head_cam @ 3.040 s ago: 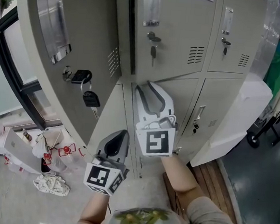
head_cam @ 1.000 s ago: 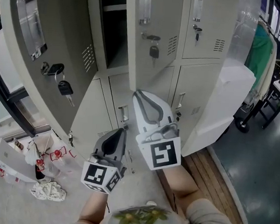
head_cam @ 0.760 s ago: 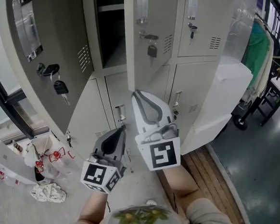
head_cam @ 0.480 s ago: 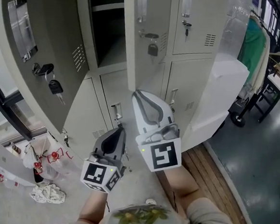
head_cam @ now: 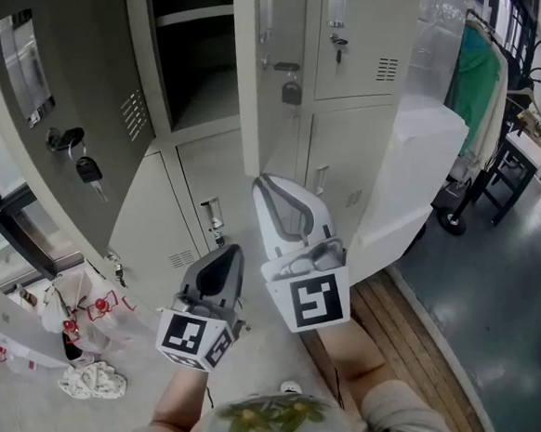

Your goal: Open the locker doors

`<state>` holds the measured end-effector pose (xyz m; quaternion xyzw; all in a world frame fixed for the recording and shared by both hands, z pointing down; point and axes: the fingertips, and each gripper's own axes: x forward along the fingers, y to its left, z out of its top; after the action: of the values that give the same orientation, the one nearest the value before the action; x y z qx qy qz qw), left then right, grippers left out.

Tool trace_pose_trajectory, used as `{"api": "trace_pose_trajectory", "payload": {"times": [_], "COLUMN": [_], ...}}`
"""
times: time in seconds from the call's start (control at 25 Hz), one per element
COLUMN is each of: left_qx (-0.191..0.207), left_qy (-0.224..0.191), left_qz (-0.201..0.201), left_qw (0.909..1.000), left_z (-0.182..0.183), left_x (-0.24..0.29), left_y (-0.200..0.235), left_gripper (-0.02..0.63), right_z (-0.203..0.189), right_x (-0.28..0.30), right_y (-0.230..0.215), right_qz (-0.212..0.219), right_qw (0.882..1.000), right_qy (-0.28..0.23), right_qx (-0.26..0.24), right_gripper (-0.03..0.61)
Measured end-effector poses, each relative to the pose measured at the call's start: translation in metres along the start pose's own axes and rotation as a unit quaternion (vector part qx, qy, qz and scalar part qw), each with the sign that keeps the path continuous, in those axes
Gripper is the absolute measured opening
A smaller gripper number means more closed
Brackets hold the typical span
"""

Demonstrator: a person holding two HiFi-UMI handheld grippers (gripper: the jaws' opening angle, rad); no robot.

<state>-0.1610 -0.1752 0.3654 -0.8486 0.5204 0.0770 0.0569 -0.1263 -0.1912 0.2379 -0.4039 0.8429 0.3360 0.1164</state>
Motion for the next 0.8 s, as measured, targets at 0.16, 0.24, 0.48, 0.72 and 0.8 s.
{"api": "trace_pose_trajectory", "payload": {"times": [0.16, 0.24, 0.48, 0.72, 0.8], "left_qx": [0.001, 0.000, -0.003, -0.004, -0.006], "left_qy": [0.001, 0.001, 0.003, 0.002, 0.003], "left_qz": [-0.005, -0.008, -0.013, -0.021, -0.023], "left_qw": [1.0000, 1.0000, 0.9999, 0.9998, 0.9997], "left_z": [-0.001, -0.001, -0.003, -0.005, -0.006], "left_x": [0.003, 0.004, 0.008, 0.012, 0.013], "left_y": [-0.006, -0.008, -0.014, -0.019, -0.021], "left_gripper": [0.027, 0.028, 0.028, 0.028, 0.028], "right_z": [0.001, 0.003, 0.006, 0.007, 0.006], "right_x": [-0.005, -0.007, -0.015, -0.020, -0.022], "right_y": [-0.004, -0.007, -0.016, -0.022, -0.024], "right_qz": [-0.005, -0.011, -0.032, -0.037, -0.039], "right_qw": [1.000, 1.000, 0.999, 0.999, 0.999], "right_qy": [-0.001, -0.006, -0.019, -0.018, -0.016], "right_qx": [0.000, 0.006, 0.028, 0.021, 0.019], "right_gripper": [0.041, 0.041, 0.041, 0.040, 0.040]}}
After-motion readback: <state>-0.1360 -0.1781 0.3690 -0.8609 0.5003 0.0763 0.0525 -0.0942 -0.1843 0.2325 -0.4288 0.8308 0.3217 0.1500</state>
